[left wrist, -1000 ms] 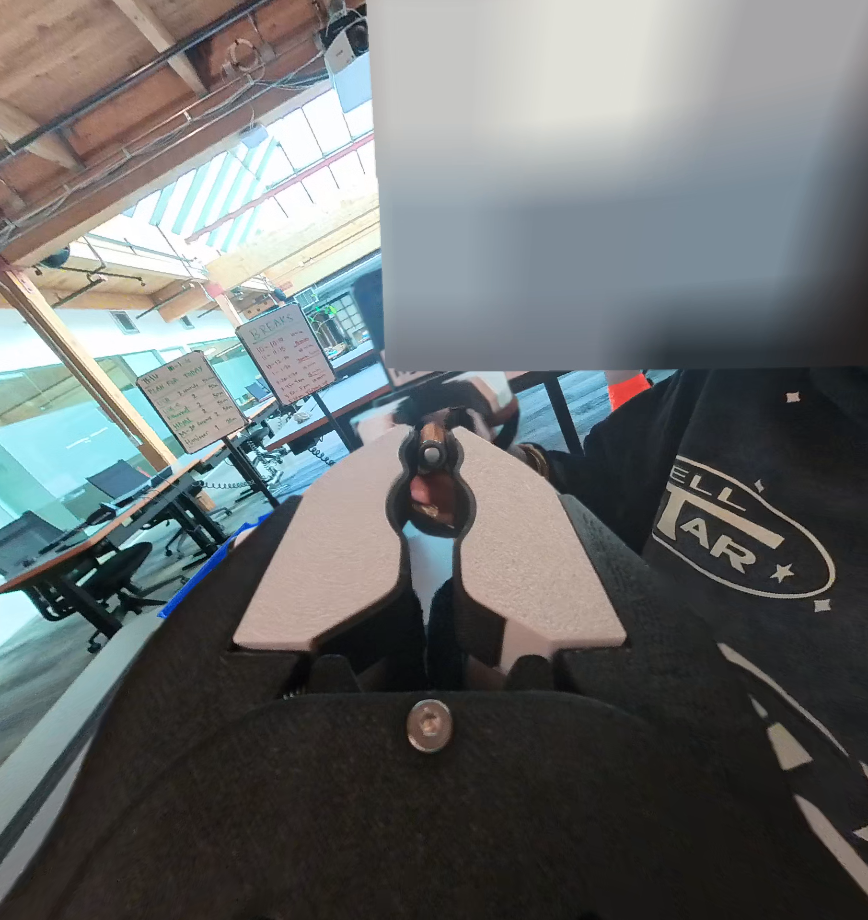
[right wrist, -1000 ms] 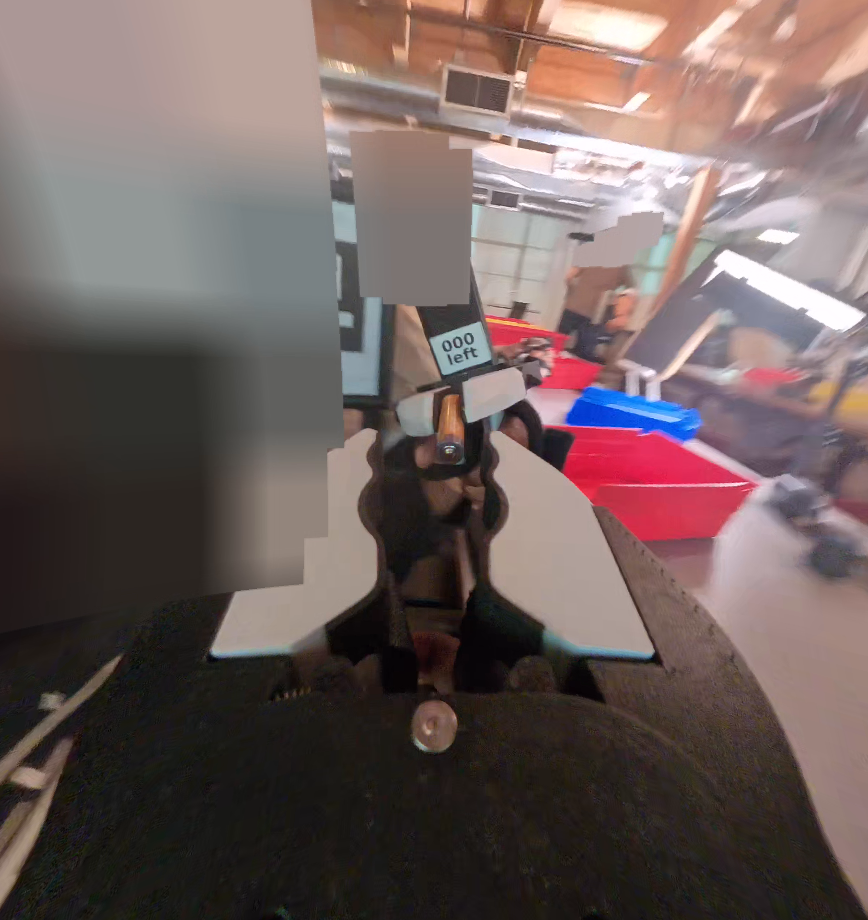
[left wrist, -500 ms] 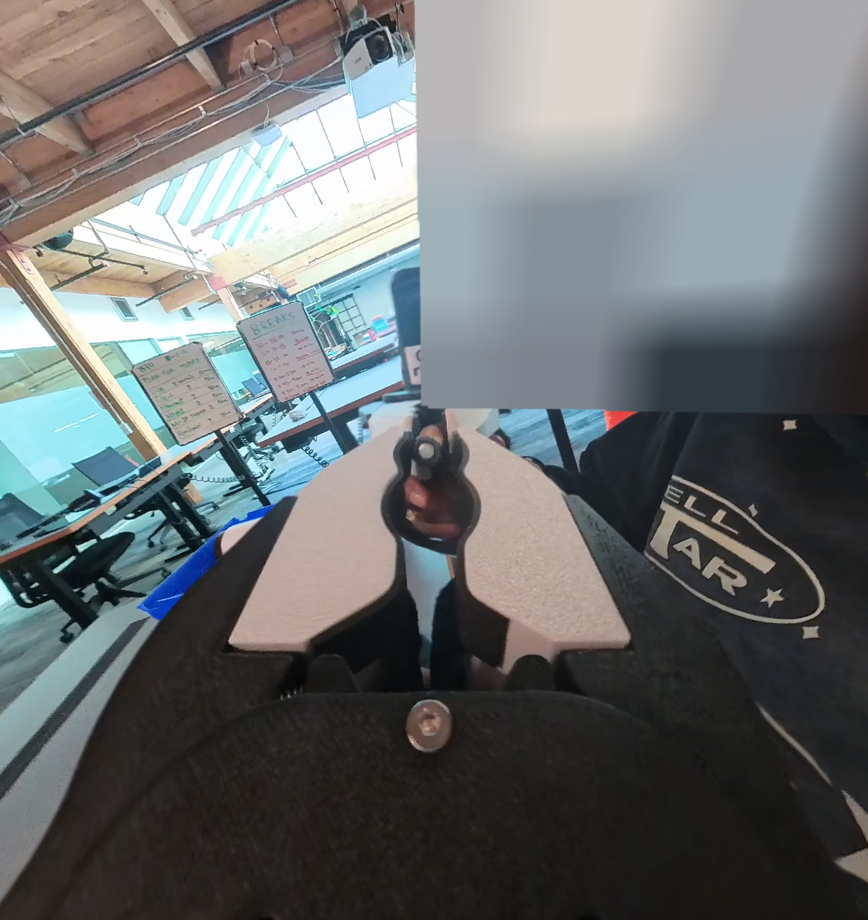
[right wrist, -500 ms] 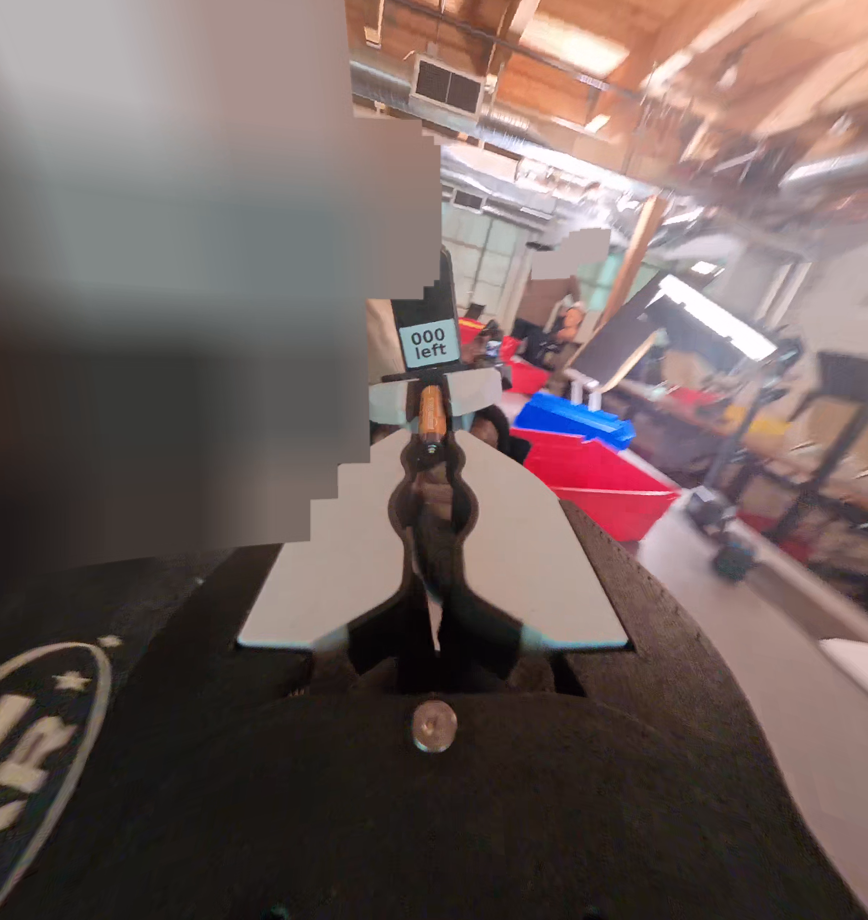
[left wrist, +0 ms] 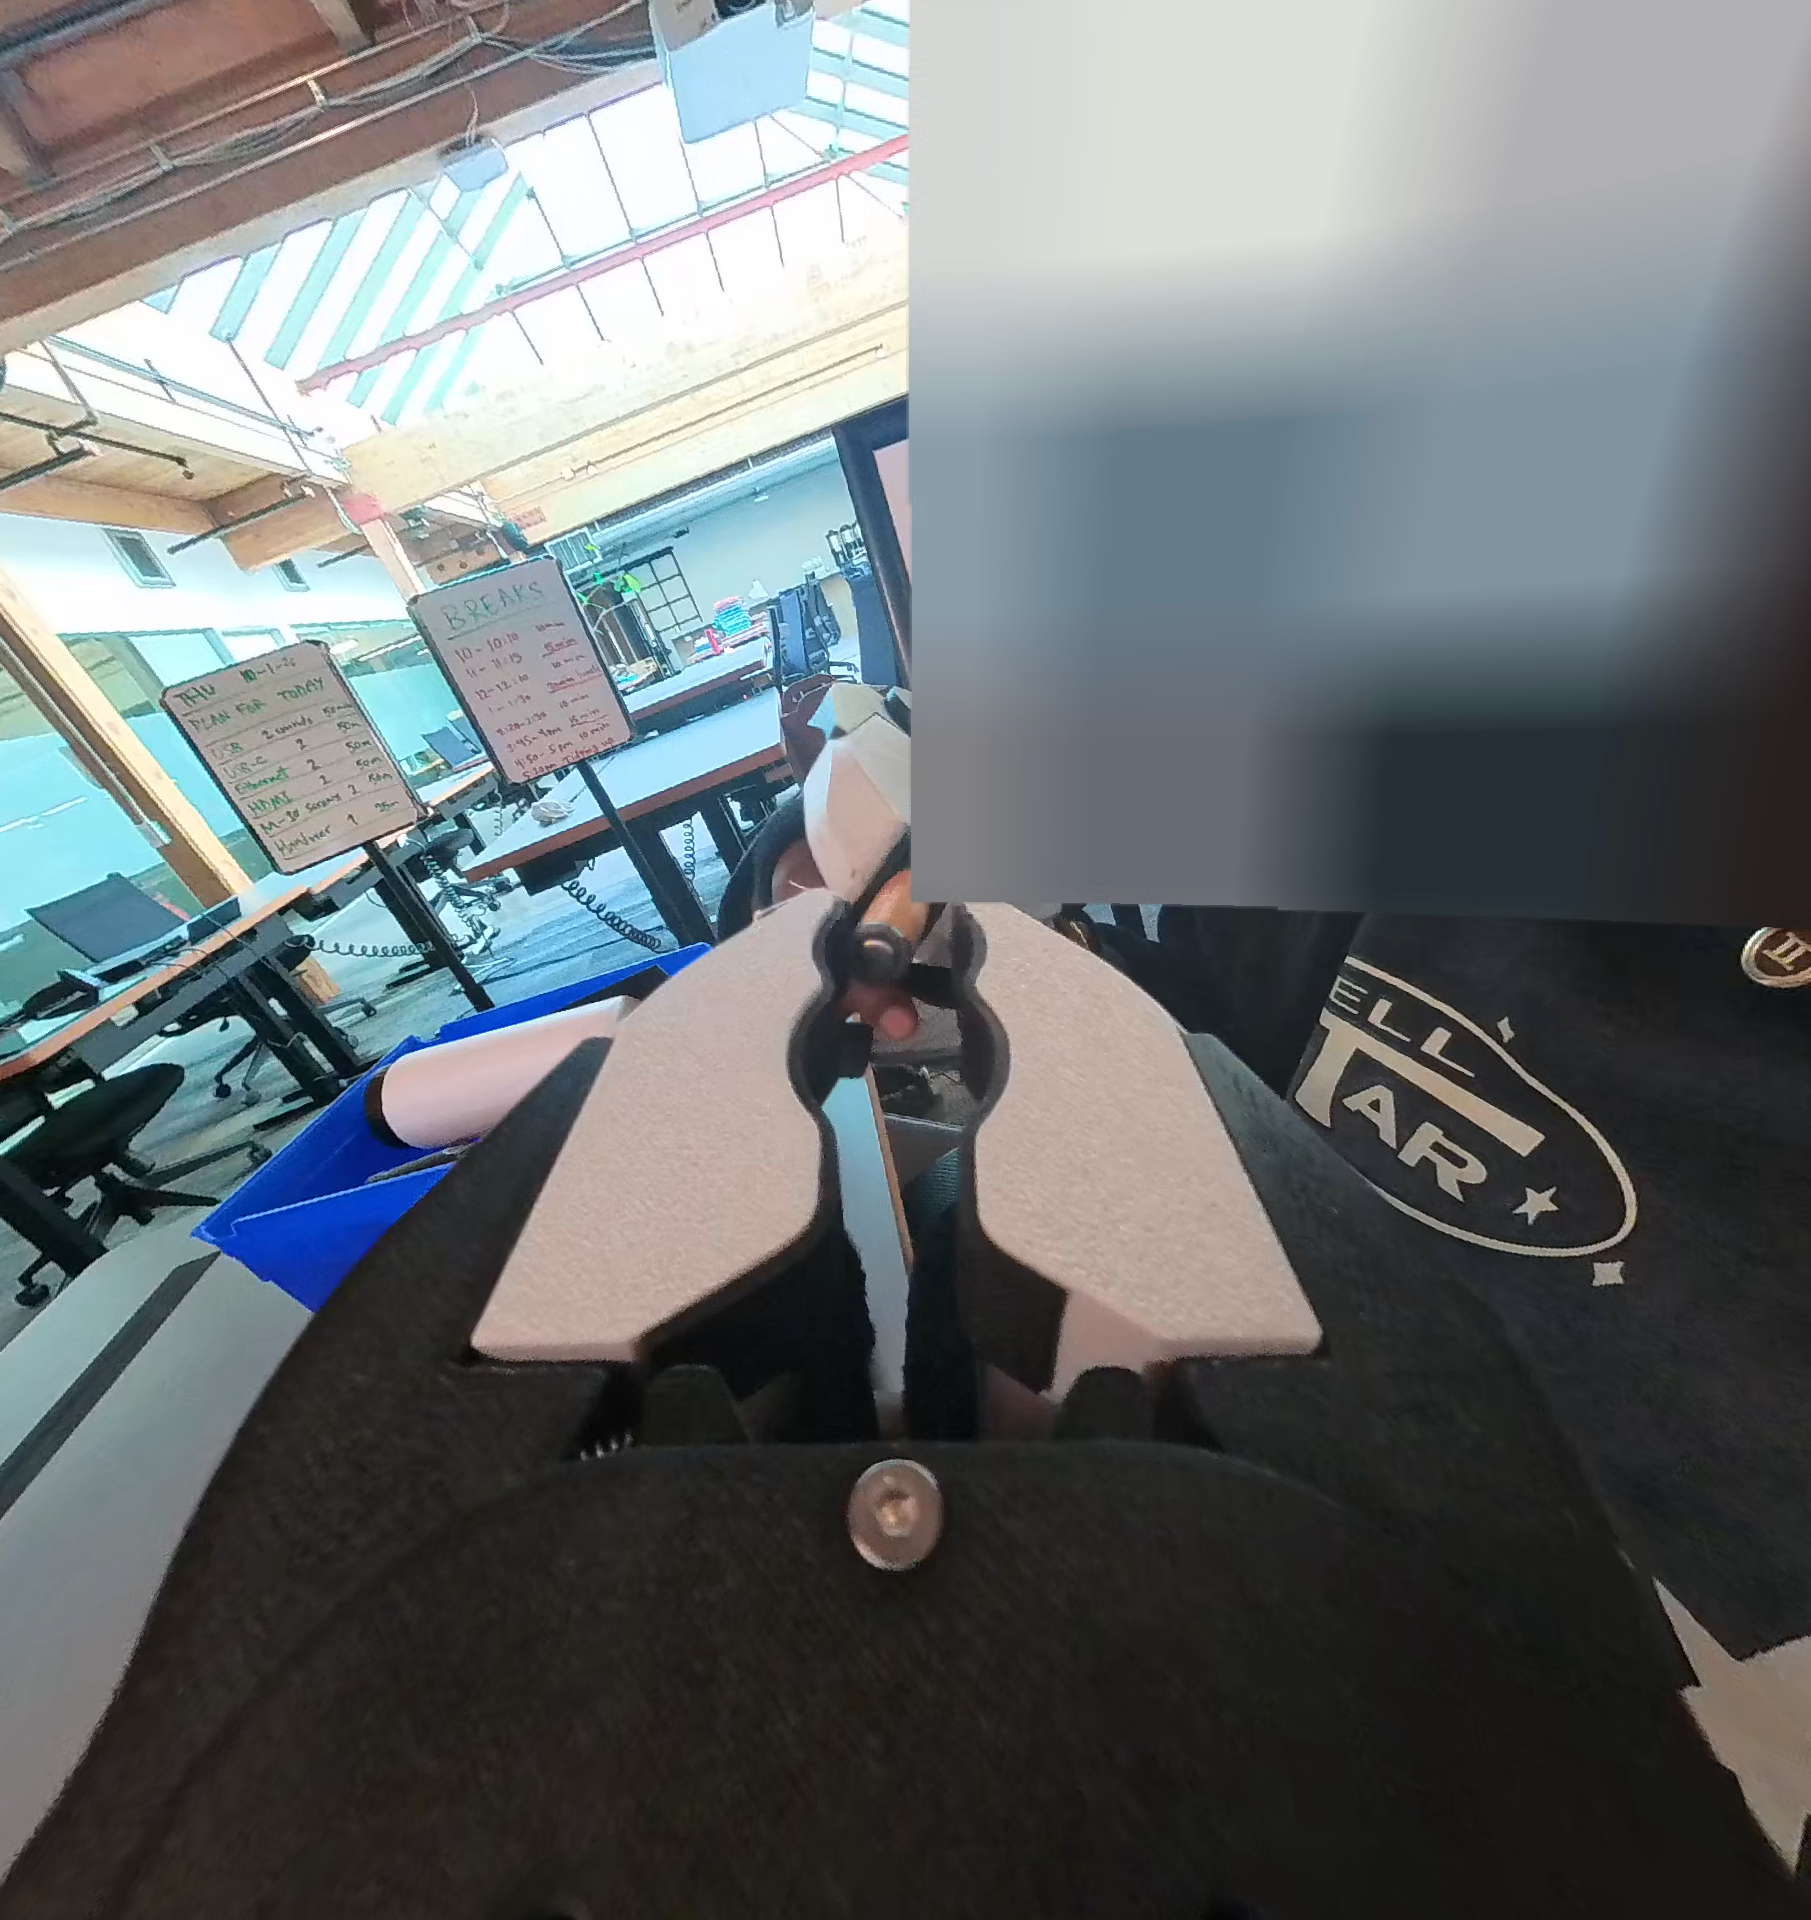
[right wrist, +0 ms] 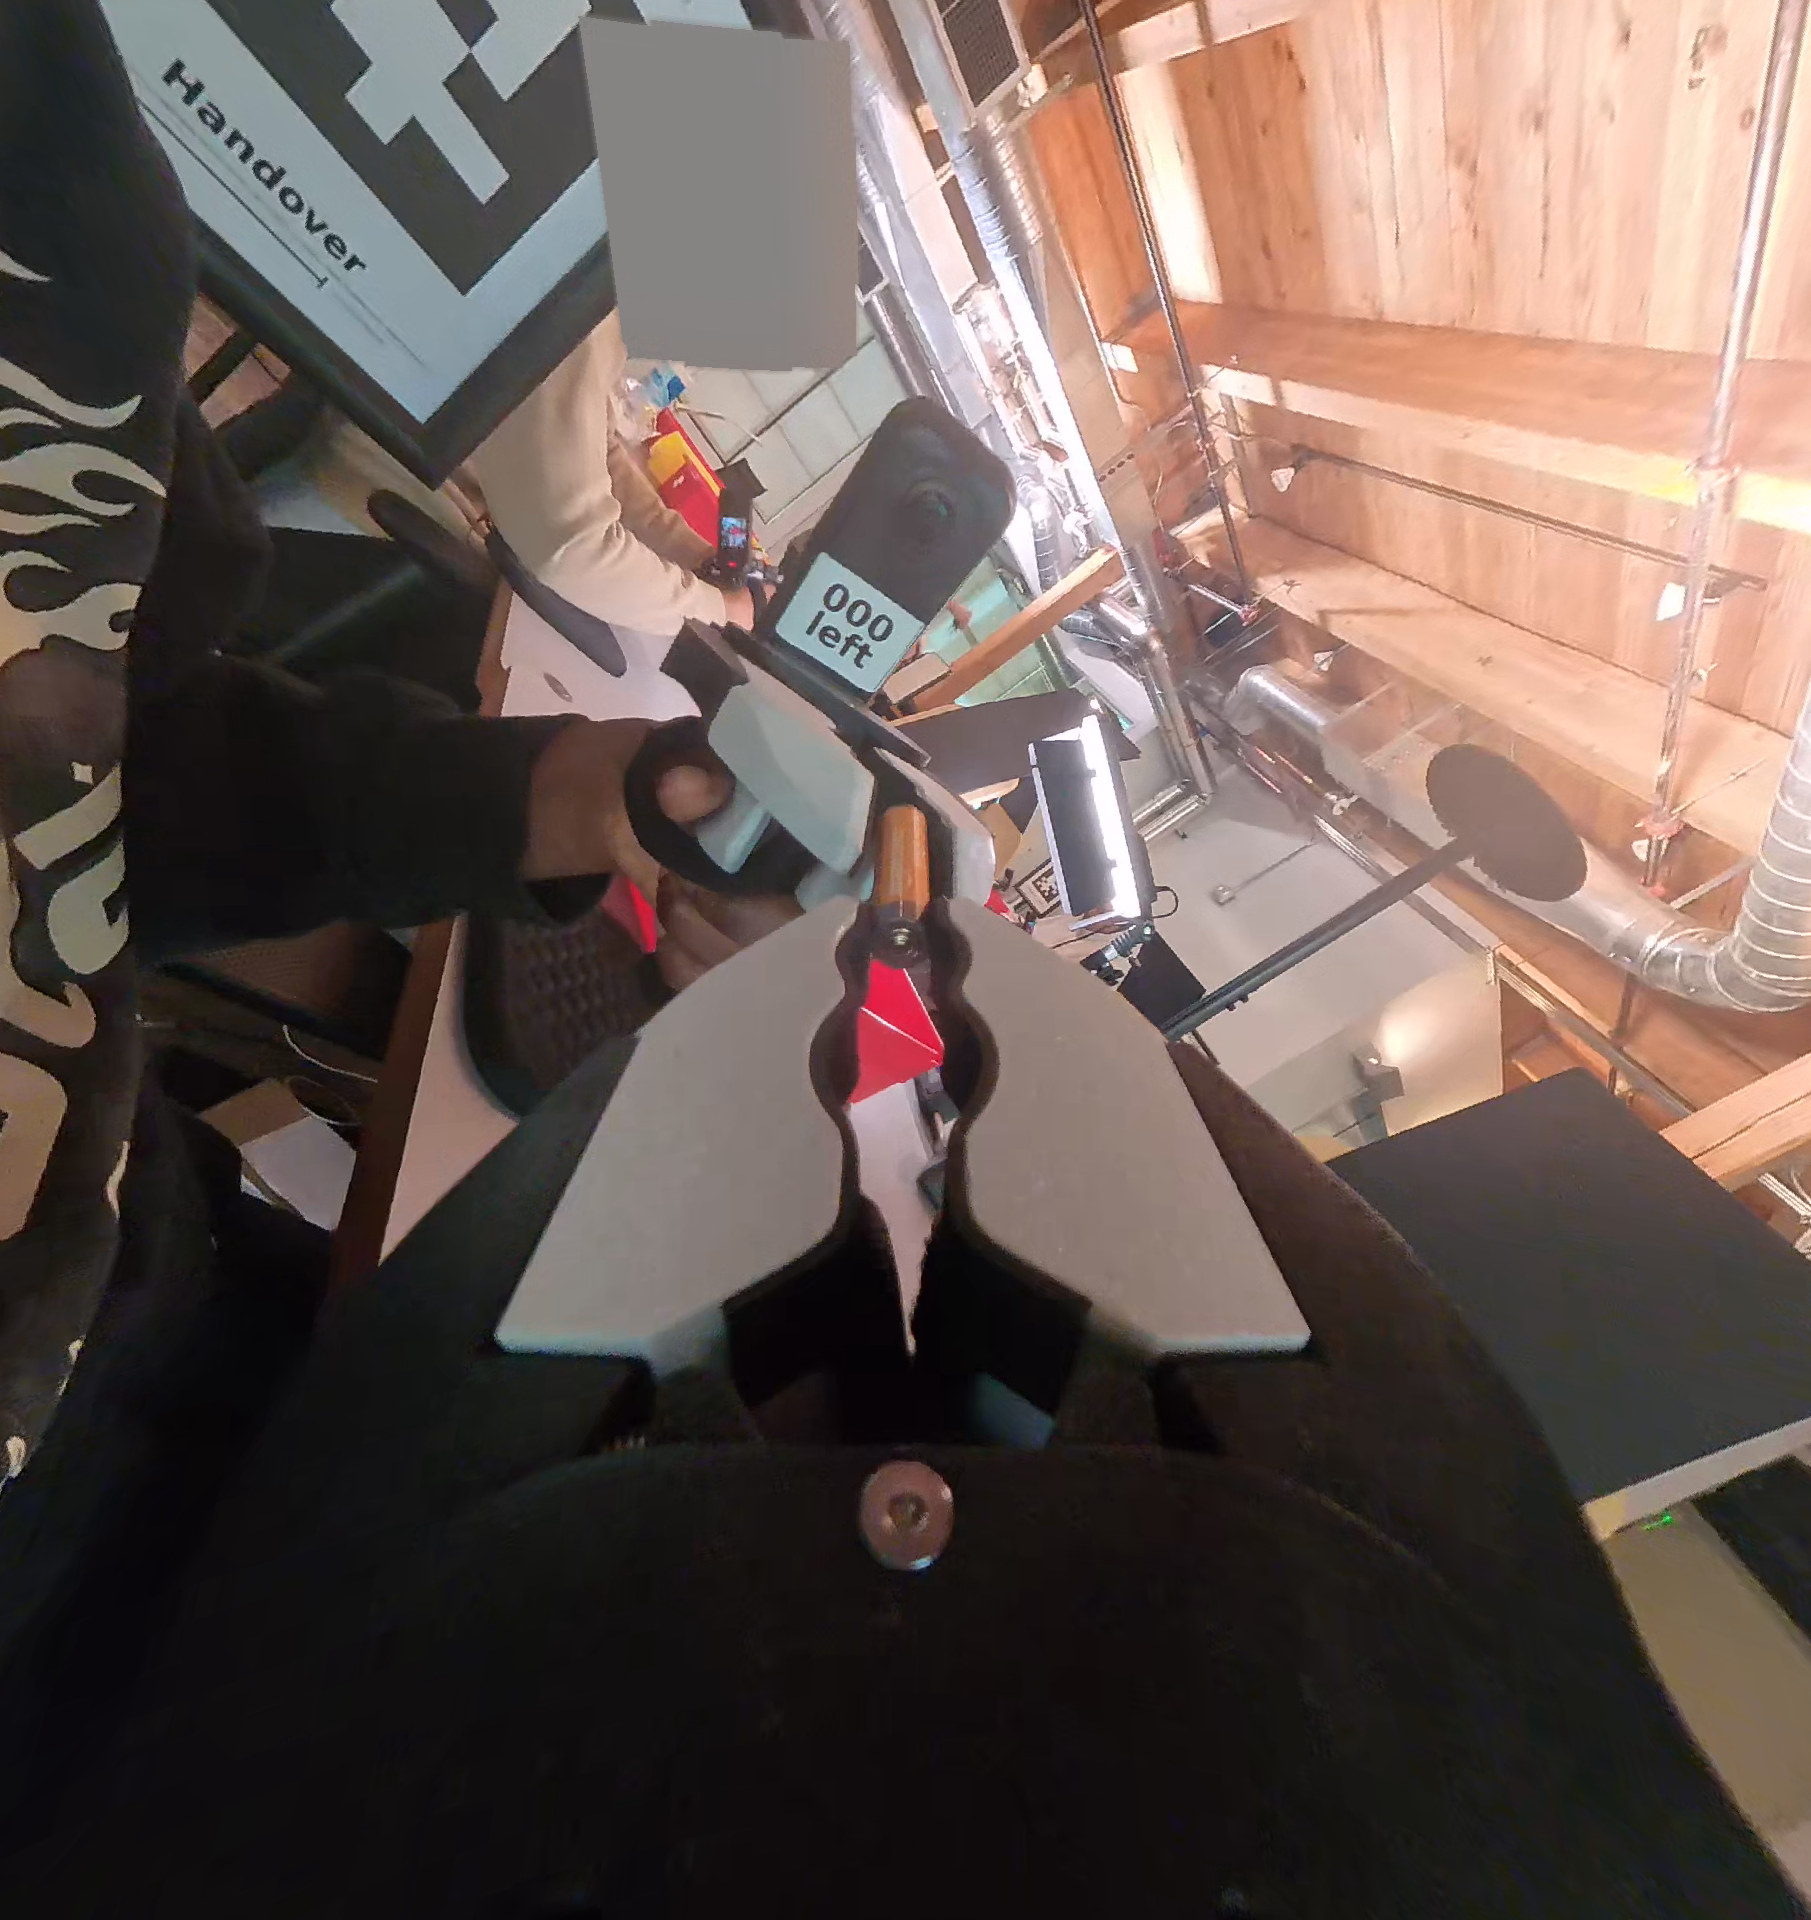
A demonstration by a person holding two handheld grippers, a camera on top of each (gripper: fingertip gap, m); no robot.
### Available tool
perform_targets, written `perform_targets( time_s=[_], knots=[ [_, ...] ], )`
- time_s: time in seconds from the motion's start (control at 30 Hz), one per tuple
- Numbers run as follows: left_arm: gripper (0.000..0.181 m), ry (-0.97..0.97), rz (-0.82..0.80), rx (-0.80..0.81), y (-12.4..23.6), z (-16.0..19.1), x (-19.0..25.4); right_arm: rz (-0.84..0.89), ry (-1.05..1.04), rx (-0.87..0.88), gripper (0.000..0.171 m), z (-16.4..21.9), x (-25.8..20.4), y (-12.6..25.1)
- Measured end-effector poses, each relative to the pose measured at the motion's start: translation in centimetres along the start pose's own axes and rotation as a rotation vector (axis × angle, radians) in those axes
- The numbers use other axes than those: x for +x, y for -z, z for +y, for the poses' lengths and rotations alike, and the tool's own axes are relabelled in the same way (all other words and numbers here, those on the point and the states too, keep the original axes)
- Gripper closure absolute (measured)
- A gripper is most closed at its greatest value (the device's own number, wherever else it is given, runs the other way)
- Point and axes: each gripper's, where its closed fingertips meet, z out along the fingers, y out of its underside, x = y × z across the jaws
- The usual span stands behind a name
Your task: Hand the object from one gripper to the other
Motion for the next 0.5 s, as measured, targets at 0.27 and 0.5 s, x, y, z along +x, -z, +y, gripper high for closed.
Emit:
perform_targets(
  time_s=[0.27,0.5],
  knots=[
    [0.171,0.019,0.006,-0.009,0.0,0.0,-0.1,0.011,0.009,-0.013,0.16,0.3,0.0,0.0],
    [0.171,-0.089,-0.031,0.039,0.3,-0.8,-0.2,-0.202,-0.576,0.109,0.135,-1.1,-0.2,0.6]
  ],
)
